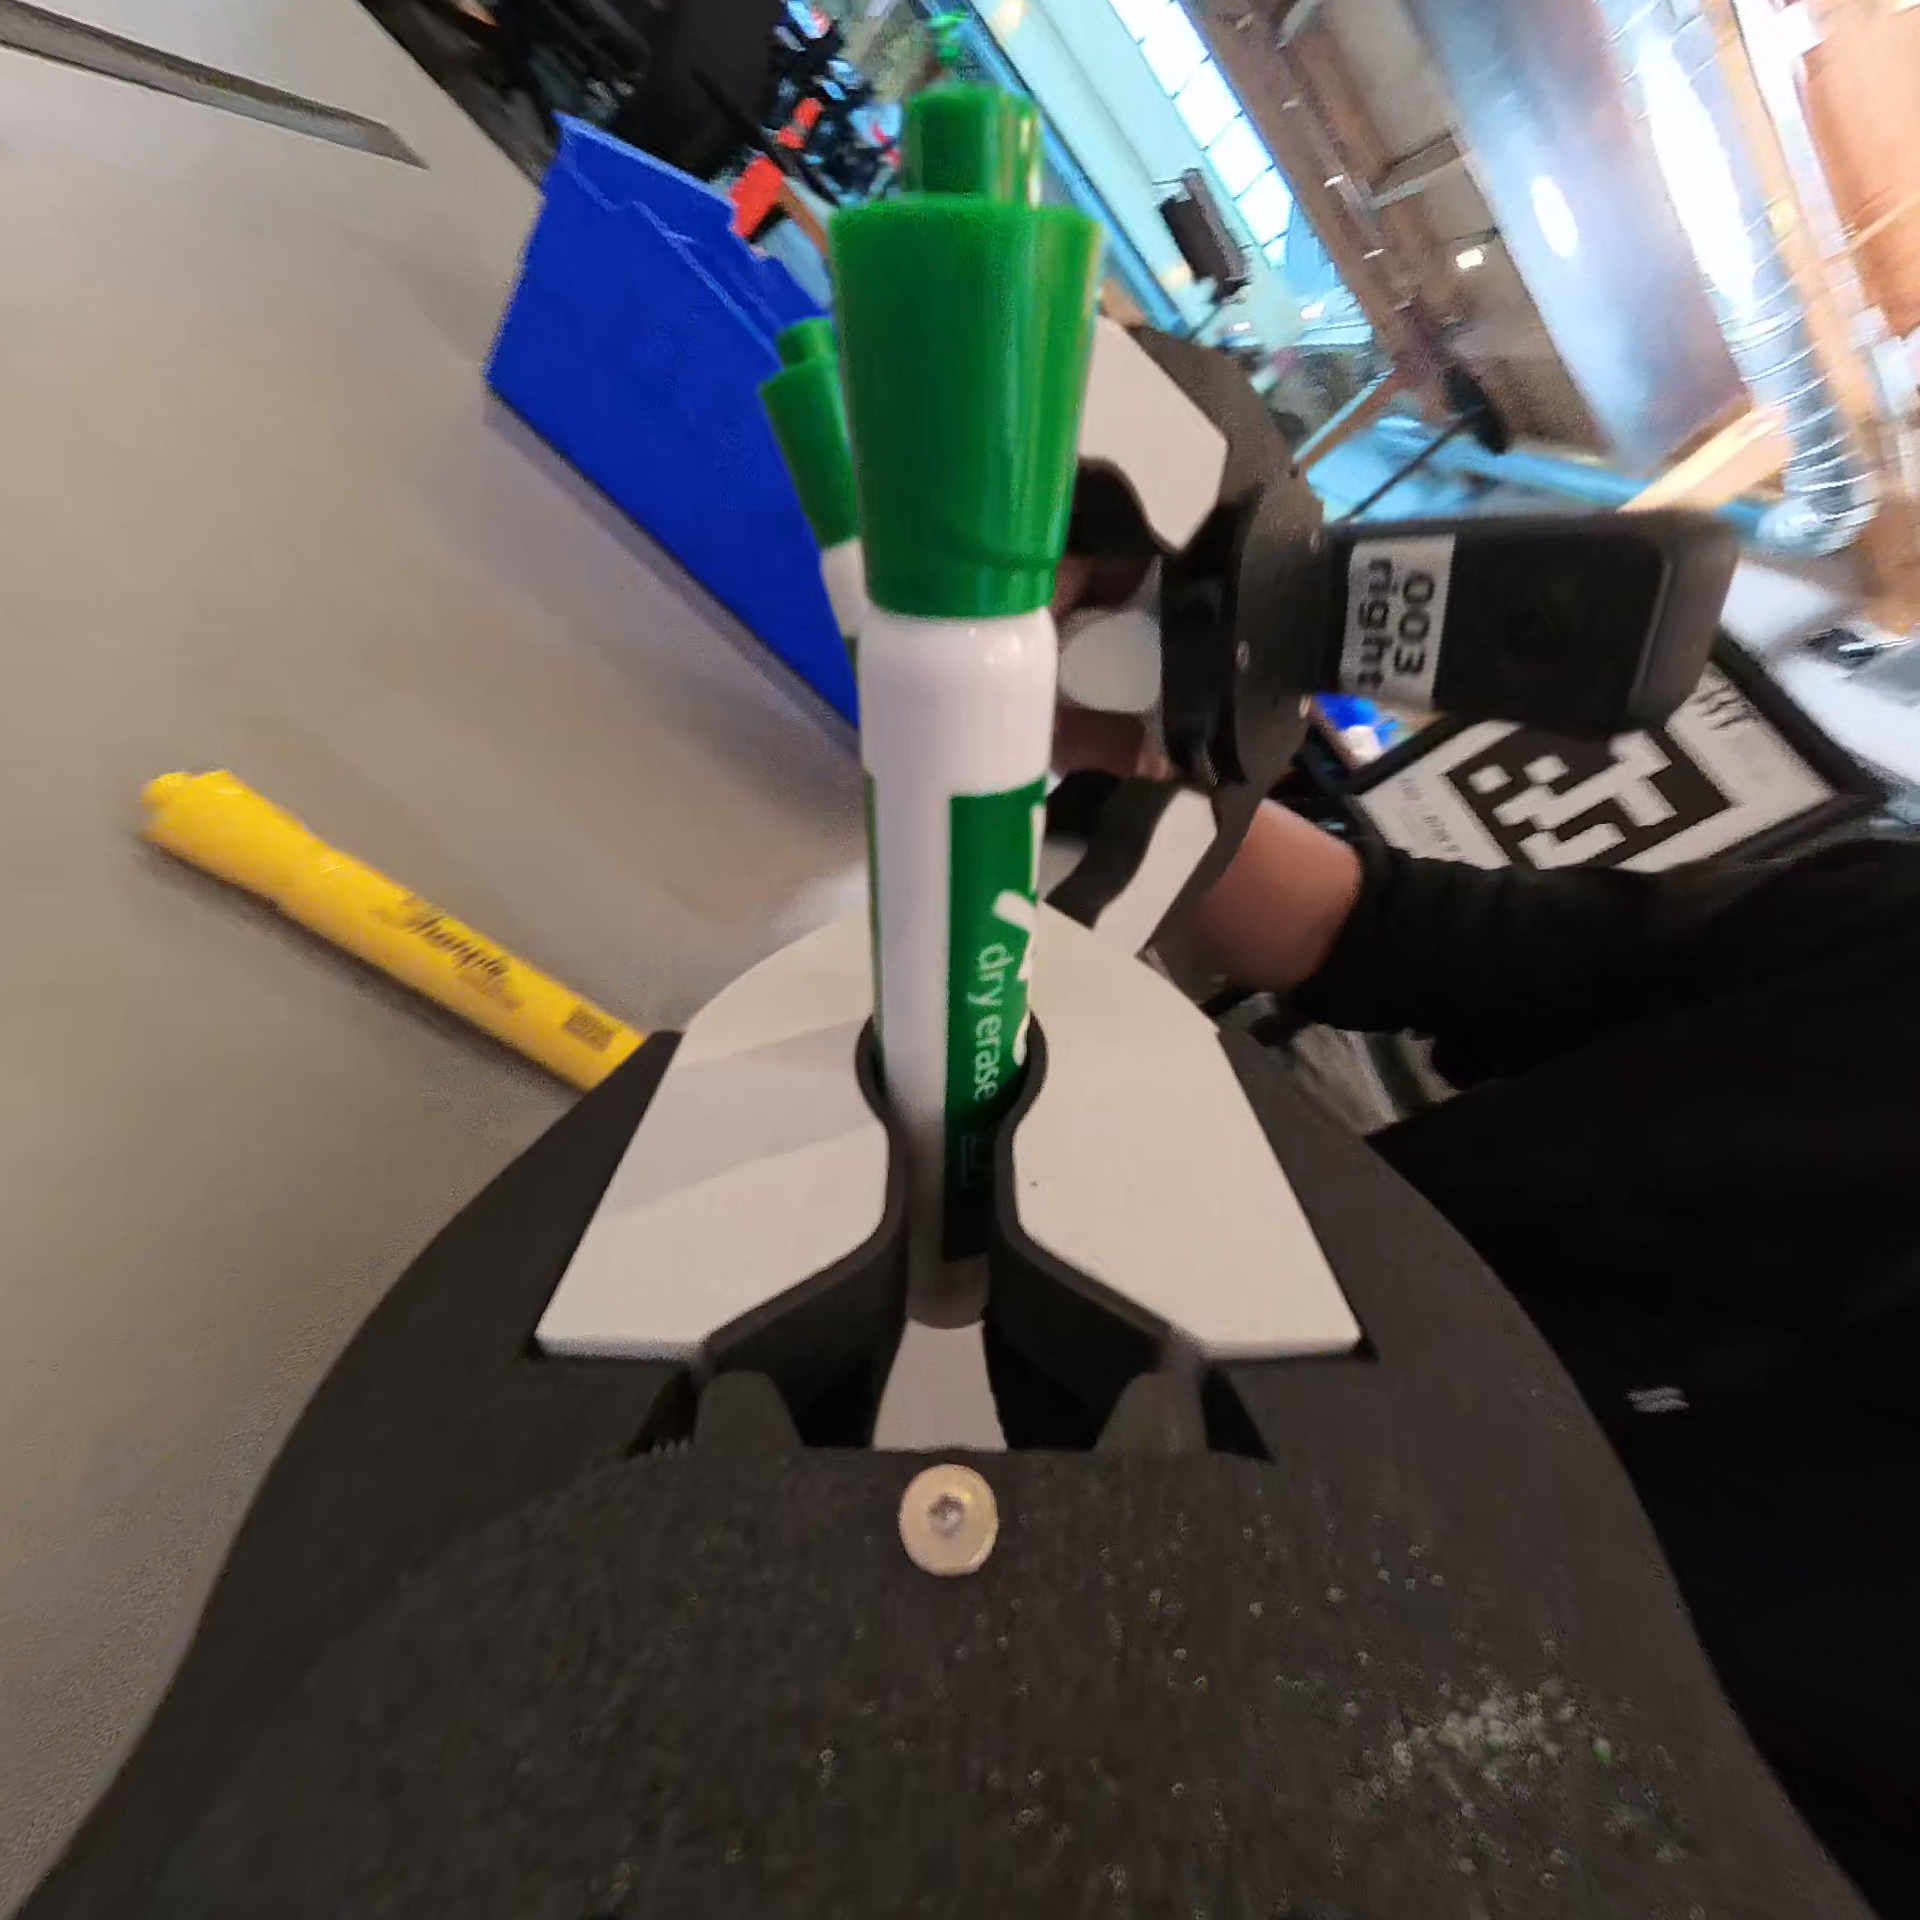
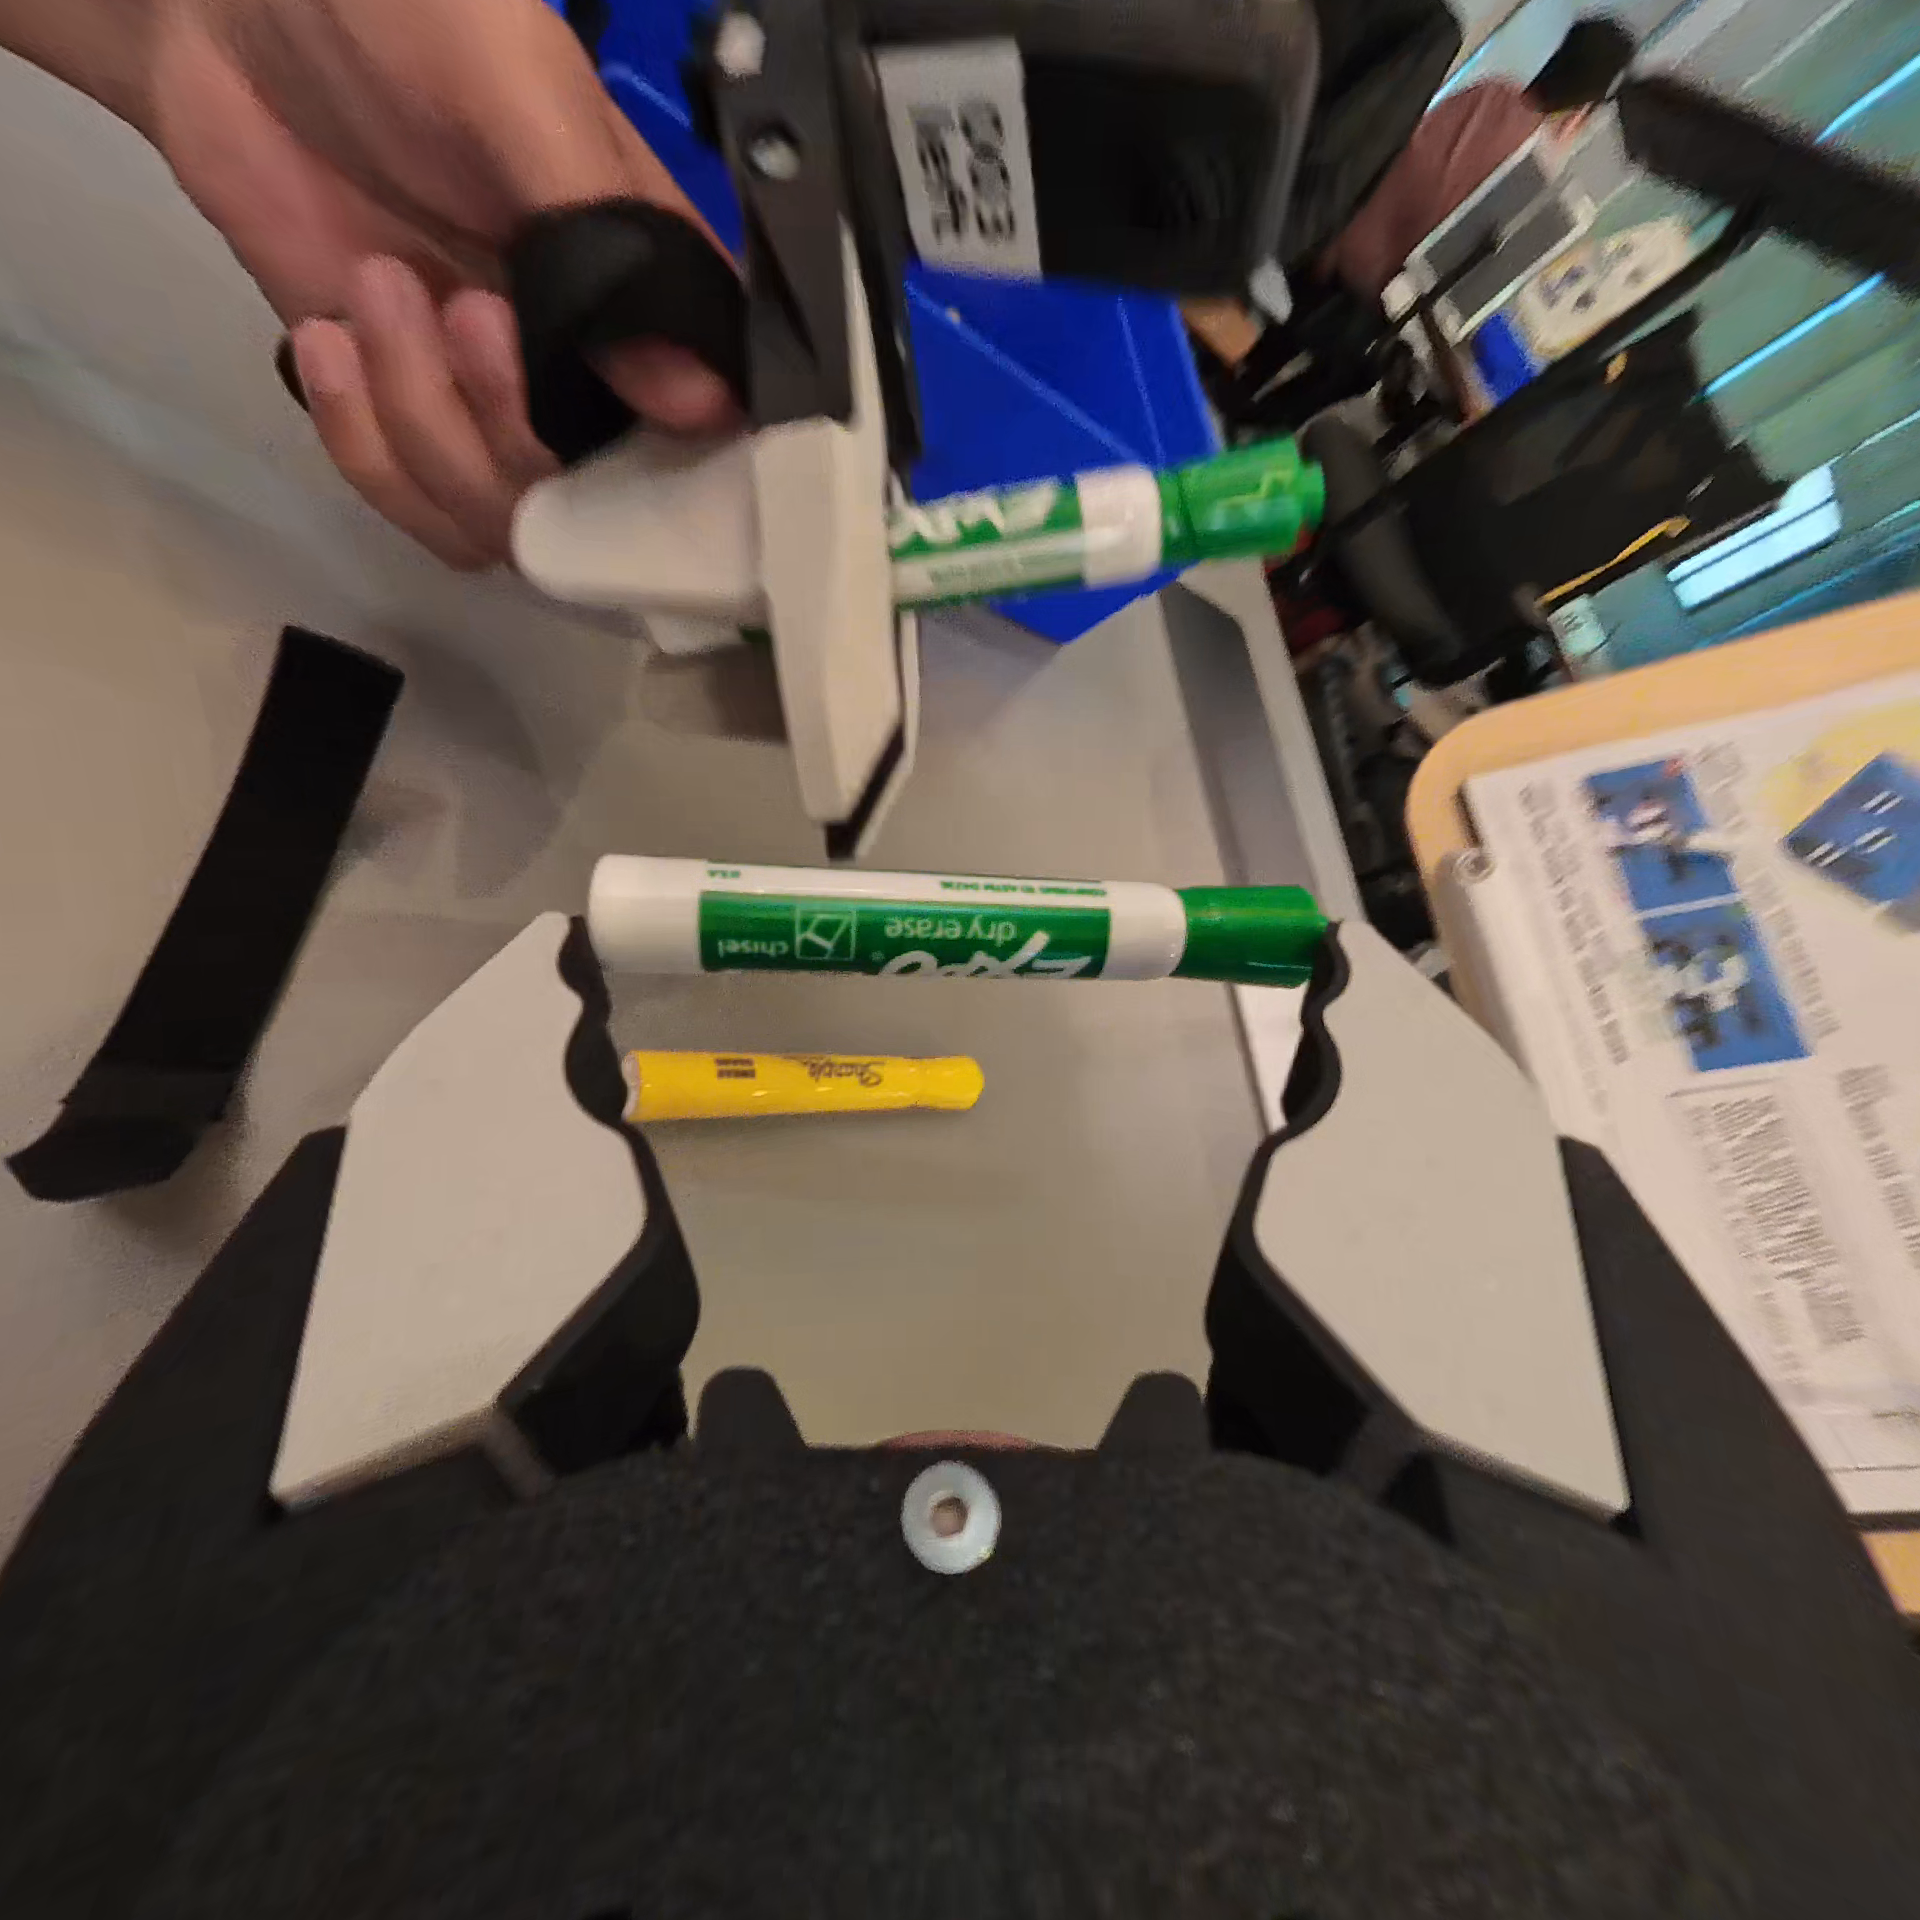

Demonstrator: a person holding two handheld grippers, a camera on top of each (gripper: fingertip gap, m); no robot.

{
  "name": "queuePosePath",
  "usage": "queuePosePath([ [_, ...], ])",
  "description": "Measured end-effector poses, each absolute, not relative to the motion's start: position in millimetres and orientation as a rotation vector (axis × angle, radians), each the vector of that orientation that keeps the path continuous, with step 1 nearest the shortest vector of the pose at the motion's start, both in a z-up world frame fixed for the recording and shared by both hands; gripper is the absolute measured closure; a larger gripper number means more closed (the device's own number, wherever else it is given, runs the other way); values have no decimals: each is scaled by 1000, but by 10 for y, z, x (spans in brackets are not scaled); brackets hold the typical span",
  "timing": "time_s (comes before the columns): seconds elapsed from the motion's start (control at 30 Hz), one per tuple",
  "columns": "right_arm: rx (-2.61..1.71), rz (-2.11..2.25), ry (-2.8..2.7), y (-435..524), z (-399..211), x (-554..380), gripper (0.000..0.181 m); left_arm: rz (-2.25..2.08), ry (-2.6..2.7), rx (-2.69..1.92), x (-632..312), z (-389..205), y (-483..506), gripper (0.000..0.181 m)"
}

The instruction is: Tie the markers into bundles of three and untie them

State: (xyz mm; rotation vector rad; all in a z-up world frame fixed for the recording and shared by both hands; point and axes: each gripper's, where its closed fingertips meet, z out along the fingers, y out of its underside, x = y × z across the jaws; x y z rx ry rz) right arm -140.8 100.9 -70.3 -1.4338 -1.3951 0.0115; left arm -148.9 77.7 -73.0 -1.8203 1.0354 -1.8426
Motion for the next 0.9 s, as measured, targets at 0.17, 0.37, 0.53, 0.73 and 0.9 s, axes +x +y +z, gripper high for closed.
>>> queuePosePath([
  [0.17,-1329,-60,-1381,893,-532,-1479,57,-1983,1054,-1768,-1455,-600,727,170],
  [0.37,-1352,-87,-1385,921,-568,-1466,57,-2026,1025,-1759,-1433,-594,728,171],
  [0.53,-1346,-80,-1379,942,-597,-1475,57,-2043,1003,-1802,-1433,-634,751,170],
  [0.73,-1361,-52,-1390,942,-660,-1492,58,-2019,1031,-1844,-1453,-692,745,170],
  [0.9,-1363,-51,-1396,951,-664,-1498,57,-2045,1011,-1847,-1453,-696,757,170],
])
